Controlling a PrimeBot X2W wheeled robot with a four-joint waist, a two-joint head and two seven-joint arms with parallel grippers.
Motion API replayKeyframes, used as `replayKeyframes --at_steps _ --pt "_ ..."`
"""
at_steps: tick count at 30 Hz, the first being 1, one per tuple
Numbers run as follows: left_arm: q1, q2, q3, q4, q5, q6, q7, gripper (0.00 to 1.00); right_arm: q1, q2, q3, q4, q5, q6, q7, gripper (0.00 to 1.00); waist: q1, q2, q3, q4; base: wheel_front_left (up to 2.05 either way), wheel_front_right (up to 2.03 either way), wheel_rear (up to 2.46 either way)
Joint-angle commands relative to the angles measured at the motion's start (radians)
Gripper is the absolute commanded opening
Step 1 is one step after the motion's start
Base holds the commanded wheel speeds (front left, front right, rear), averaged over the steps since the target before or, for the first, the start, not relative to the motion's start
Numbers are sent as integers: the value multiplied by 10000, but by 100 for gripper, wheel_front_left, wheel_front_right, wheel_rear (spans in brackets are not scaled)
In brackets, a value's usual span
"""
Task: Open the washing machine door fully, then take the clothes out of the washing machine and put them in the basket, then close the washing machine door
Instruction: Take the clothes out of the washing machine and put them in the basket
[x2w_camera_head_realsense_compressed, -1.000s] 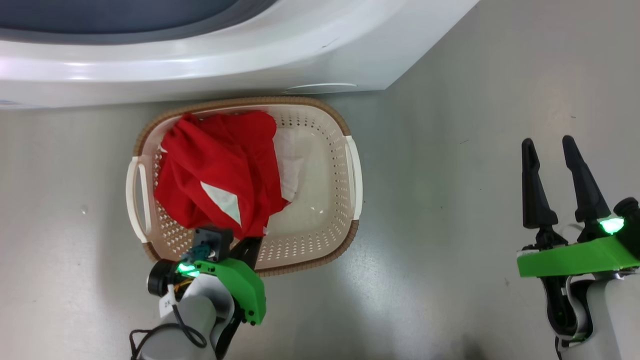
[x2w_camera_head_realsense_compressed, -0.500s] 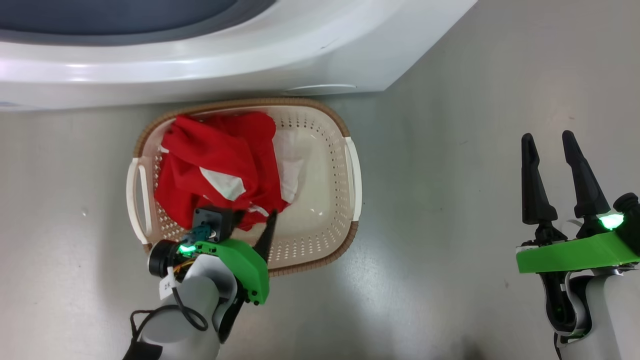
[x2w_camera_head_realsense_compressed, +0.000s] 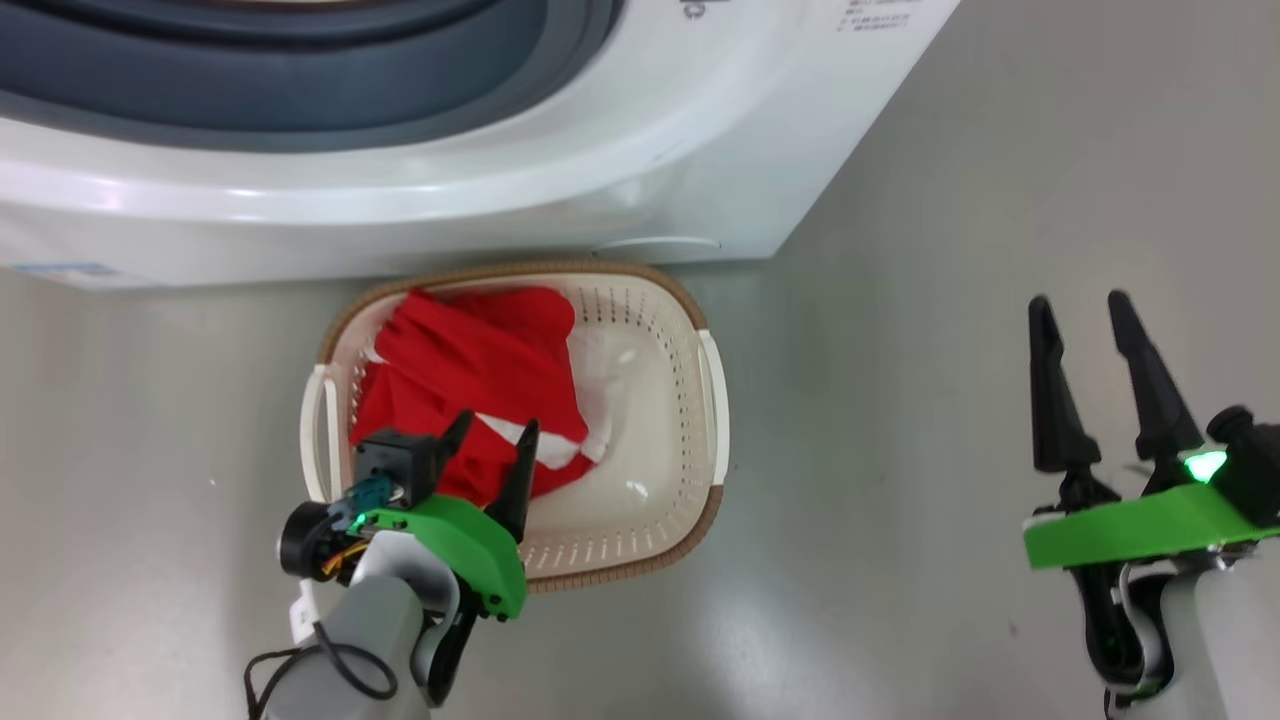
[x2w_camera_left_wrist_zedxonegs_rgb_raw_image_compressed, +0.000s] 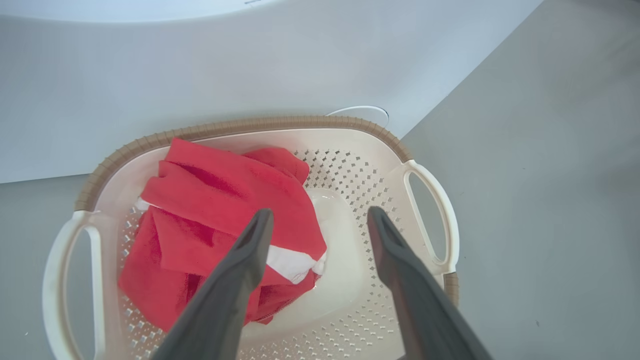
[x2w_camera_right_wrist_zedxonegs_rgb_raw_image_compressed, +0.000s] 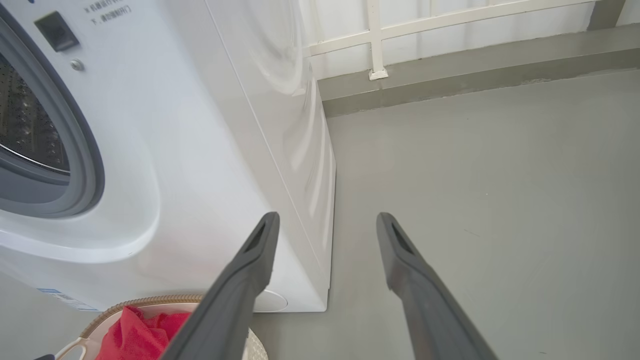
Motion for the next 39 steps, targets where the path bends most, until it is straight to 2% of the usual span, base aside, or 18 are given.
replayKeyframes --at_steps 1,8,21,30,39 --pt "336 272 320 -208 111 68 -53 100 337 -79 277 -166 -57 63 -63 100 0 0 -448 64 0 0 0" --pt "1262 346 1920 -1688 1181 0 -53 100 737 -218 383 41 -88 63 -63 100 0 0 -1560 118 0 0 0" --pt "2896 309 3823 -3969 2613 -248 -53 100 1543 -319 443 301 -34 63 -63 100 0 0 -2973 239 0 0 0" --pt "3793 277 4342 -5259 3114 -338 -53 100 2126 -492 302 320 -19 63 -63 100 0 0 -3675 505 0 0 0" --pt "5044 270 4573 -6639 2804 -439 -53 100 2772 -487 231 372 -23 63 -63 100 0 0 -4444 586 0 0 0"
